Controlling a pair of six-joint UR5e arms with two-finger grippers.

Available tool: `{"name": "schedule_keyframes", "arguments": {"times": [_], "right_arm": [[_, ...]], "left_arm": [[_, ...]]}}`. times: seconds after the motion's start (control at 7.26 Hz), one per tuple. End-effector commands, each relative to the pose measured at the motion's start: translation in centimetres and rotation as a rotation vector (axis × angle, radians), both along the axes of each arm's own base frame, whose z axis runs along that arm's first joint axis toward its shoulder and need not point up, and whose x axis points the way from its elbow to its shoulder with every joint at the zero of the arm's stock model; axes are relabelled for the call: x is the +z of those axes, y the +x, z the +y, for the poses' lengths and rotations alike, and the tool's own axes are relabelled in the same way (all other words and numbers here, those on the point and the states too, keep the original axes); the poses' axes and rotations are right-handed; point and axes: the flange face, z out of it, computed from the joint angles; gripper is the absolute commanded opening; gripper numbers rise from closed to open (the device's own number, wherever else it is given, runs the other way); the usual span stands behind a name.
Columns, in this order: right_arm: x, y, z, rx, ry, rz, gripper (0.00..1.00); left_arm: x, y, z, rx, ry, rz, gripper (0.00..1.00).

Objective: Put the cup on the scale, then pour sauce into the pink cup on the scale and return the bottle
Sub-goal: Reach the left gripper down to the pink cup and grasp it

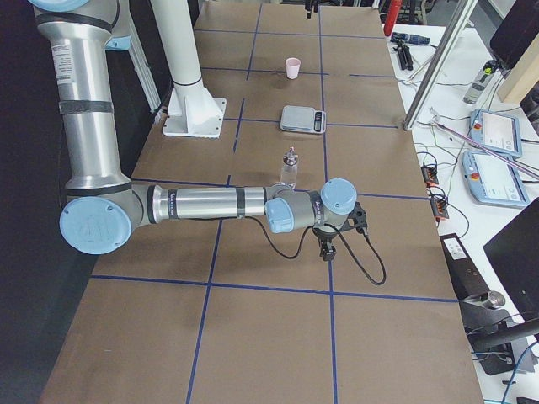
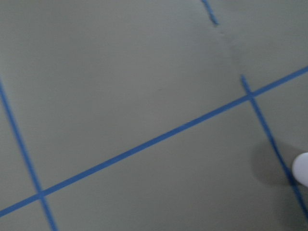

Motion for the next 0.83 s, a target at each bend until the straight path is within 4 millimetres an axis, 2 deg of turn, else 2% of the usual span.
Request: {"name": "schedule_keyframes", "arguments": {"times": [0.0, 0.14, 0.28, 0.55, 0.69], "right_arm": [[-0.8, -0.9, -0.3, 0.000, 0.046, -0.011, 1.00], [-0.8, -1.0, -0.4, 0.000, 0.049, -0.007, 1.00], [-0.8, -1.1, -0.5, -0.003, 0.052, -0.008, 1.00], [-0.8, -1.3, -0.5, -0.007, 0.049, -0.009, 1.00], [-0.8, -1.4, -0.5, -0.008, 0.049, -0.009, 1.00]], "left_arm": [[-3.9, 8.9, 4.1, 0.045, -0.054, 0.060, 1.00], [-4.6, 11.9, 5.4, 0.081, -0.056, 0.055, 0.99], [-5.3, 13.6, 4.9, 0.043, -0.003, 0.001, 0.96], [-4.8, 15.8, 5.4, 0.072, -0.002, -0.018, 0.96], [-4.6, 15.9, 5.5, 0.075, -0.003, -0.021, 0.94]]}}
